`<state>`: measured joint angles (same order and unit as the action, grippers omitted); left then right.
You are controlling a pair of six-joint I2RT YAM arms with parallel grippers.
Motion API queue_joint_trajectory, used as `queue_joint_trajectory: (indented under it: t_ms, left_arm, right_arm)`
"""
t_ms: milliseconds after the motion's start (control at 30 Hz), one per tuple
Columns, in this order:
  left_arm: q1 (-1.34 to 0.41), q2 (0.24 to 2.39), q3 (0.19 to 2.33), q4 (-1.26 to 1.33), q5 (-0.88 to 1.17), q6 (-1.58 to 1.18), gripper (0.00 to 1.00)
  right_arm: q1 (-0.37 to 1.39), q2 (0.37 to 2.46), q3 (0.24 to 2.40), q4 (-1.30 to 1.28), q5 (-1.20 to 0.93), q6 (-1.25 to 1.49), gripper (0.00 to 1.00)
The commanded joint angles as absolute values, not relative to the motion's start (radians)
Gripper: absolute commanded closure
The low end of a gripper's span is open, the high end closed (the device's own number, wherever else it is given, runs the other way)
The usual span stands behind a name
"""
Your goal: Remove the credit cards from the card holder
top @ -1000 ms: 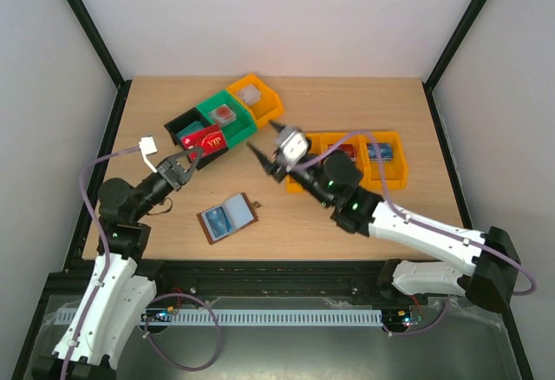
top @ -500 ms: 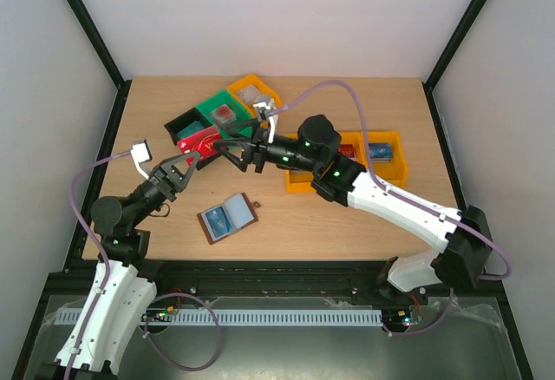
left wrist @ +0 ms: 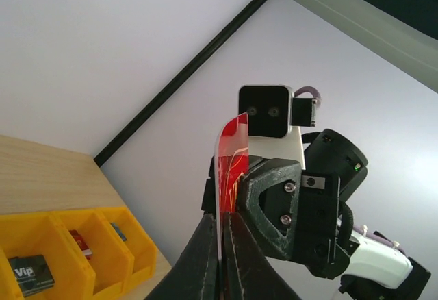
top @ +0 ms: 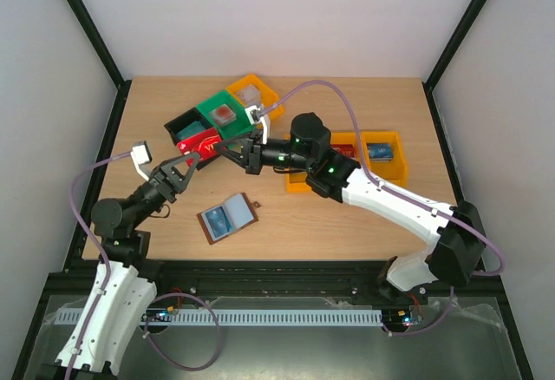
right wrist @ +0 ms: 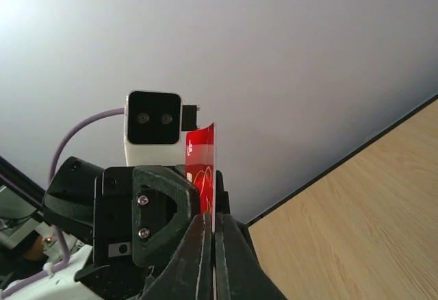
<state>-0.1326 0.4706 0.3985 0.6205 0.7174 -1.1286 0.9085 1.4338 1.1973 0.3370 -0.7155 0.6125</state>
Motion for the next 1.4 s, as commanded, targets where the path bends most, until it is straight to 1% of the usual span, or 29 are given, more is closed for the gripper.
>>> queue_joint_trajectory:
  t_ms: [0, 33, 100, 133, 233, 300, 433, 500, 633, 767, 967, 1367]
  left_arm:
    - [-0.136, 0.450, 0.373, 0.588, 0.710, -1.109, 0.95]
    - [-0.135, 0.443, 0.366, 0.549, 0.687, -1.103, 0.74]
    - [-0.132, 0.426, 0.343, 0.446, 0.619, -1.088, 0.12]
    - [-0.124, 0.417, 0.330, 0.375, 0.572, -1.083, 0.02]
    - [-0.087, 0.384, 0.276, 0.175, 0.401, -1.102, 0.00]
    - [-0.044, 0.354, 0.234, 0.064, 0.323, -1.148, 0.00]
    - [0.040, 0.287, 0.155, -0.095, 0.258, -1.239, 0.01]
    - [0.058, 0.237, 0.135, -0.142, 0.226, -1.232, 0.00]
    - [0.061, 0.164, 0.116, -0.197, 0.169, -1.199, 0.01]
    - [0.064, 0.117, 0.110, -0.236, 0.125, -1.171, 0.01]
    - [0.087, 0.094, 0.106, -0.236, 0.126, -1.163, 0.00]
    - [0.103, 0.105, 0.103, -0.236, 0.129, -1.160, 0.00]
  right_arm:
    - [0.890, 1.409, 1.256, 0.247, -0.617, 0.577, 0.98]
    - [0.867, 1.399, 1.258, 0.208, -0.586, 0.569, 0.98]
    - [0.794, 1.375, 1.258, 0.127, -0.535, 0.558, 0.98]
    - [0.745, 1.364, 1.261, 0.067, -0.514, 0.545, 0.98]
    - [0.602, 1.337, 1.303, -0.202, -0.350, 0.429, 0.98]
    - [0.484, 1.319, 1.305, -0.341, -0.275, 0.384, 0.98]
    - [0.285, 1.287, 1.242, -0.500, -0.134, 0.333, 0.98]
    - [0.209, 1.299, 1.198, -0.523, -0.128, 0.322, 0.98]
    - [0.085, 1.335, 1.083, -0.455, -0.256, 0.345, 0.98]
    - [0.069, 1.412, 1.060, -0.400, -0.352, 0.360, 0.98]
    - [0.067, 1.497, 1.037, -0.301, -0.532, 0.409, 0.98]
    - [0.068, 1.566, 0.980, -0.214, -0.611, 0.458, 0.98]
